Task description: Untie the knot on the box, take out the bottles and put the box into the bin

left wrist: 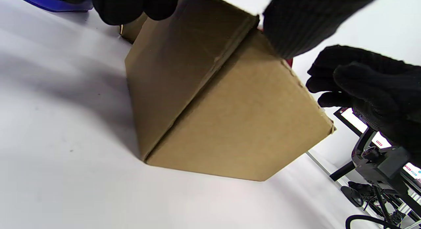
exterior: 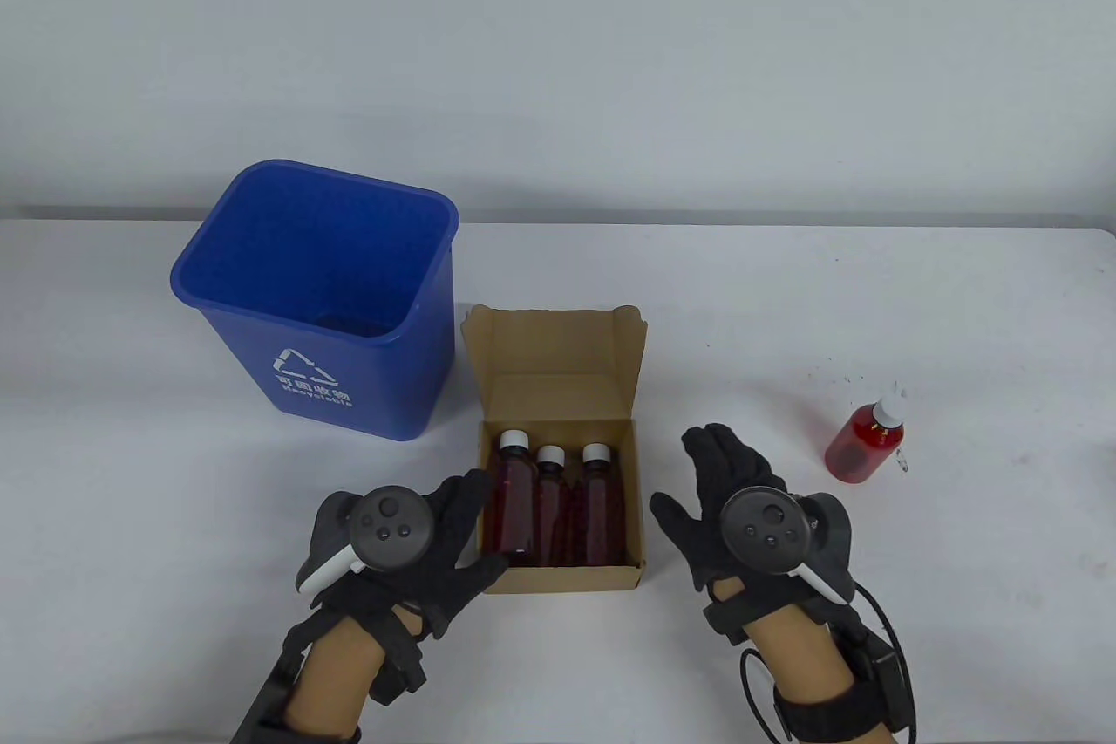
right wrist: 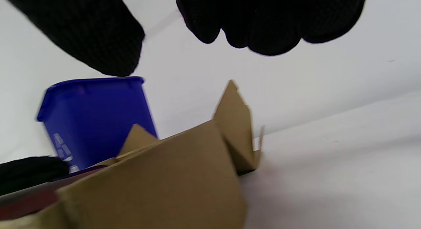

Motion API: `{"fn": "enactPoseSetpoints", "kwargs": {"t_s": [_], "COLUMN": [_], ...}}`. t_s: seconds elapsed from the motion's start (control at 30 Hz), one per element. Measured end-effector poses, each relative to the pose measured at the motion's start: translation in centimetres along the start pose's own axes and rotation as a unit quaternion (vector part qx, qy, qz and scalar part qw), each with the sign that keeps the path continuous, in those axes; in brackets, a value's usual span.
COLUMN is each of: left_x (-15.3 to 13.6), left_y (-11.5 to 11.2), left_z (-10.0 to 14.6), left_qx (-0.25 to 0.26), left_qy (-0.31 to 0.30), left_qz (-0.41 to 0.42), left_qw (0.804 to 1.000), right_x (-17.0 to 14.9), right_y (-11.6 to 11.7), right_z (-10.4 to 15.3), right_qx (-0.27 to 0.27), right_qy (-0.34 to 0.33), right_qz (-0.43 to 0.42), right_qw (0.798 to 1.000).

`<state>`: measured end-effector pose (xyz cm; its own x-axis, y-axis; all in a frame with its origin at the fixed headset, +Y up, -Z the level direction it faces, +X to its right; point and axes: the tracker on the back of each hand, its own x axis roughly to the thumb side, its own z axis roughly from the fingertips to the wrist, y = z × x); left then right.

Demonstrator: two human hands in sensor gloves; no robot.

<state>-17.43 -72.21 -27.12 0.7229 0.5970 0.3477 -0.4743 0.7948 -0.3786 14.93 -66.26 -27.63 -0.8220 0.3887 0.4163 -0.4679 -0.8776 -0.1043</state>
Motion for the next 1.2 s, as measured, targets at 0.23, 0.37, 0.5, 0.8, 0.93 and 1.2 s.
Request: {"fn": "enactPoseSetpoints", "kwargs": {"t_s": [0.23,0.37,0.5,0.8,0.93,1.2], "left_x": [0.0,0.1,0.1,0.0,0.0,-0.1], "left_y": [0.0,0.0,0.0,0.0,0.0,0.2], "left_z": [0.0,-0.1,-0.1,-0.3,-0.3,-0.5], "left_qx": [-0.002,-0.002,-0.004,-0.018,-0.020,-0.023], "left_qy": [0.002,0.002,0.002,0.001,0.001,-0.003], "left_qz": [-0.003,-0.002,-0.001,0.016,0.017,0.017], "left_qw": [1.000,1.000,1.000,1.000,1.000,1.000], "right_x": [4.7,6.3,6.8,5.7,5.1,3.9], "right_y": [1.2,2.8,5.2,9.1,10.2,11.3], "right_z": [-2.5,-4.8,-7.4,-9.8,-10.1,-9.8], "right_qx": [0.046,0.126,0.220,0.364,0.411,0.446], "right_qy": [-0.043,-0.024,0.011,0.075,0.083,0.068], "right_qz": [-0.011,-0.020,-0.067,-0.112,-0.124,-0.206], "right_qw": [0.998,0.992,0.973,0.922,0.899,0.868]}}
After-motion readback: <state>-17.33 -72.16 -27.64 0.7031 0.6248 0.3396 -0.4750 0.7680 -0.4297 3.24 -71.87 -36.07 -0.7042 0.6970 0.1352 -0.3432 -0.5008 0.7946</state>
